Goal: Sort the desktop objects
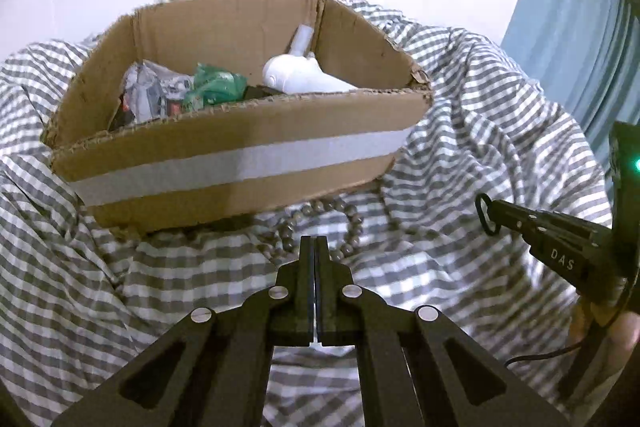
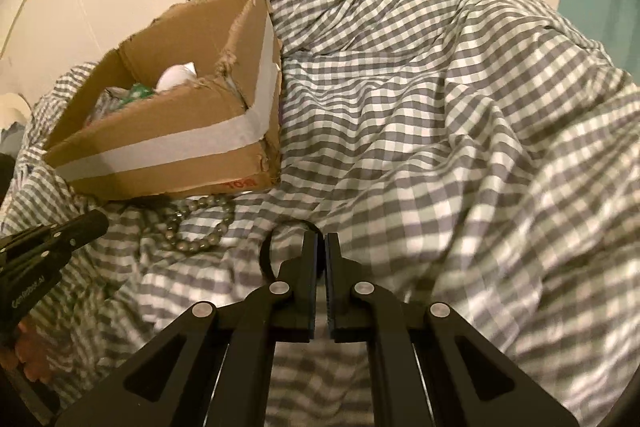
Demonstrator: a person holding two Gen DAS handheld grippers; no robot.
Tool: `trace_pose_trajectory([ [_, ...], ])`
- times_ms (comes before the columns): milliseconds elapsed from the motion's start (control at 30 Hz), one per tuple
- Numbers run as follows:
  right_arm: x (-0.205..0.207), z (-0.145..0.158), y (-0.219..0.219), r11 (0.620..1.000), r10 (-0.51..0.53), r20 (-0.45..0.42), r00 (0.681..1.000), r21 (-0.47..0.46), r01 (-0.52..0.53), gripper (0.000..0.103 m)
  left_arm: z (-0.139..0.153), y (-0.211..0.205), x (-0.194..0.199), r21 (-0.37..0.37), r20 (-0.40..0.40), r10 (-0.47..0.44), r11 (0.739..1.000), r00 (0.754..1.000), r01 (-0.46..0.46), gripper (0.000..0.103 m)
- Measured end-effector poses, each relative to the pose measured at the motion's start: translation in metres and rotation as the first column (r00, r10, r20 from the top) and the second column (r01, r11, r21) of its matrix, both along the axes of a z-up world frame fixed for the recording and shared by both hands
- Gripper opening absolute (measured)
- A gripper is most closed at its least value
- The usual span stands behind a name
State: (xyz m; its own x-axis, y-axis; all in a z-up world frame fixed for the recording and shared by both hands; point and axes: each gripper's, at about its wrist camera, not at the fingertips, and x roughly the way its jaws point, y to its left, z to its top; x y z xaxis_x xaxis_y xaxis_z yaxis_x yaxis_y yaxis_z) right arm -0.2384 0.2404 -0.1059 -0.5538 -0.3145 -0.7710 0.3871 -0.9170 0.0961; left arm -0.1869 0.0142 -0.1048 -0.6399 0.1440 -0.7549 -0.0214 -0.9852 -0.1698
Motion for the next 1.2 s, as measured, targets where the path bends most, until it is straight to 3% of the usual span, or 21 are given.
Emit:
trace_pose_trajectory([
  [167, 0.009, 0.005, 0.0, 1.0, -0.011, -0.009, 1.0, -0.004, 0.011, 0.003, -0.01, 0.0, -0.01, 0.037, 0.039, 0.028, 0.999, 0.999, -0.03, 0.007],
  [233, 0.008, 0.005, -0.002, 1.0, -0.008, -0.015, 1.0, -0.005, 0.008, 0.003, -0.02, 0.006, -0.018, 0.017, 0.056, 0.039, 0.999, 0.998, -0.04, 0.027],
  [267, 0.007, 0.003, -0.003, 1.0, -0.007, -0.015, 1.0, -0.006, 0.007, 0.003, -0.027, 0.008, -0.024, 0.003, 0.067, 0.046, 0.999, 0.997, -0.046, 0.046],
  [300, 0.005, 0.0, -0.003, 1.0, -0.006, -0.013, 1.0, -0.006, 0.006, 0.003, -0.033, 0.009, -0.027, -0.007, 0.071, 0.058, 0.998, 0.996, -0.058, 0.055],
  [500, -0.008, -0.012, -0.002, 1.0, 0.008, 0.01, 1.0, -0.021, -0.008, 0.003, -0.074, 0.003, -0.057, -0.039, 0.102, 0.152, 0.988, 0.983, -0.148, 0.052],
  [533, -0.009, -0.012, -0.003, 1.0, 0.012, 0.011, 1.0, -0.019, -0.012, 0.003, -0.077, 0.003, -0.06, -0.028, 0.091, 0.152, 0.988, 0.984, -0.15, 0.047],
  [567, -0.01, -0.012, -0.003, 1.0, 0.016, 0.007, 1.0, -0.016, -0.016, 0.003, -0.08, 0.004, -0.061, -0.034, 0.092, 0.147, 0.989, 0.985, -0.144, 0.029],
  [600, -0.011, -0.012, -0.004, 1.0, 0.021, 0.006, 1.0, -0.014, -0.021, 0.003, -0.083, 0.006, -0.064, -0.052, 0.1, 0.13, 0.991, 0.986, -0.126, 0.017],
  [767, -0.01, -0.008, -0.004, 0.999, 0.036, 0.005, 0.999, -0.028, -0.036, 0.003, -0.08, 0.009, -0.06, -0.084, 0.09, 0.076, 0.994, 0.993, -0.069, 0.012],
  [867, -0.008, -0.005, -0.002, 0.999, 0.033, 0.002, 0.999, -0.034, -0.033, 0.003, -0.075, 0.004, -0.053, -0.06, 0.104, 0.062, 0.997, 0.993, -0.056, 0.011],
  [967, -0.004, -0.003, -0.002, 0.999, 0.026, -0.006, 1.0, -0.022, -0.026, 0.003, -0.061, 0.0, -0.043, -0.049, 0.093, 0.07, 0.997, 0.993, -0.066, 0.001],
  [1200, 0.0, 0.002, -0.003, 1.0, 0.024, -0.018, 1.0, -0.018, -0.025, 0.003, -0.046, -0.001, -0.035, 0.024, 0.099, 0.043, 0.999, 0.994, -0.046, 0.002],
])
